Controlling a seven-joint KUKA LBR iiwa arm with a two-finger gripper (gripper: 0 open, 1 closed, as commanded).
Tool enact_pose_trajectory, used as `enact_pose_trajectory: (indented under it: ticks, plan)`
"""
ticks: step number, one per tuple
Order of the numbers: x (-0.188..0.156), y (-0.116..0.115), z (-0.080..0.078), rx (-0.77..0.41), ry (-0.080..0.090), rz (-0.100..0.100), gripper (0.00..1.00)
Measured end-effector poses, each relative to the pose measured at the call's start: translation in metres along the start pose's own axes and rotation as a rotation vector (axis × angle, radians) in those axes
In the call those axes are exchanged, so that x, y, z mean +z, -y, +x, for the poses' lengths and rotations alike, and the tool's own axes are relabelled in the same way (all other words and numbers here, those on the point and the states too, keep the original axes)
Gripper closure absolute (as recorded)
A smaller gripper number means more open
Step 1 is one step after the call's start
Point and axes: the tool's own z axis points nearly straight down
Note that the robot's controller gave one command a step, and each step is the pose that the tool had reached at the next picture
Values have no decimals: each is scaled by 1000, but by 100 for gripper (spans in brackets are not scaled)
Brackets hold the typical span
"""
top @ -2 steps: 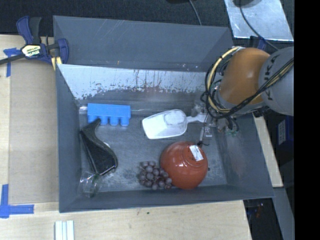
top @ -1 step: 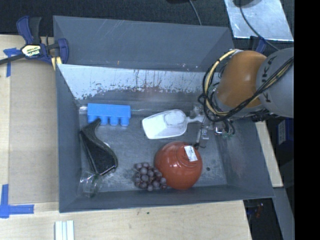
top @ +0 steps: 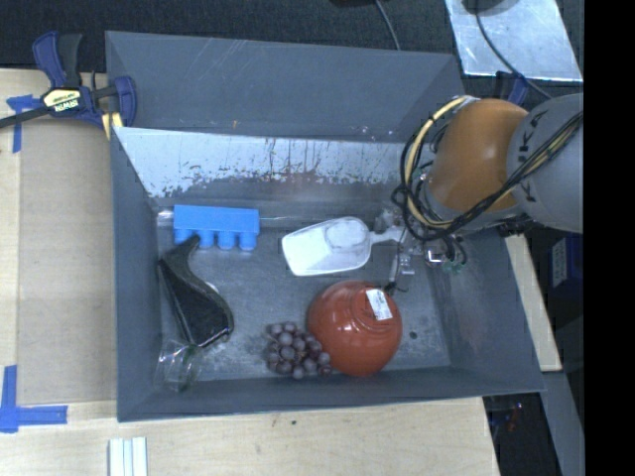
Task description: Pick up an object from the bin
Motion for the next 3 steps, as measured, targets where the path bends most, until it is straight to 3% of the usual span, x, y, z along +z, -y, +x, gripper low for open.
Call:
enact_pose_trajectory:
  ticks: [1, 2, 3]
  plan:
    - [-1, -28, 2, 17, -1, 0, 0]
    - [-11, -22, 11, -3, 0, 3, 0]
    - [-2, -38, -1, 3, 8, 2, 0]
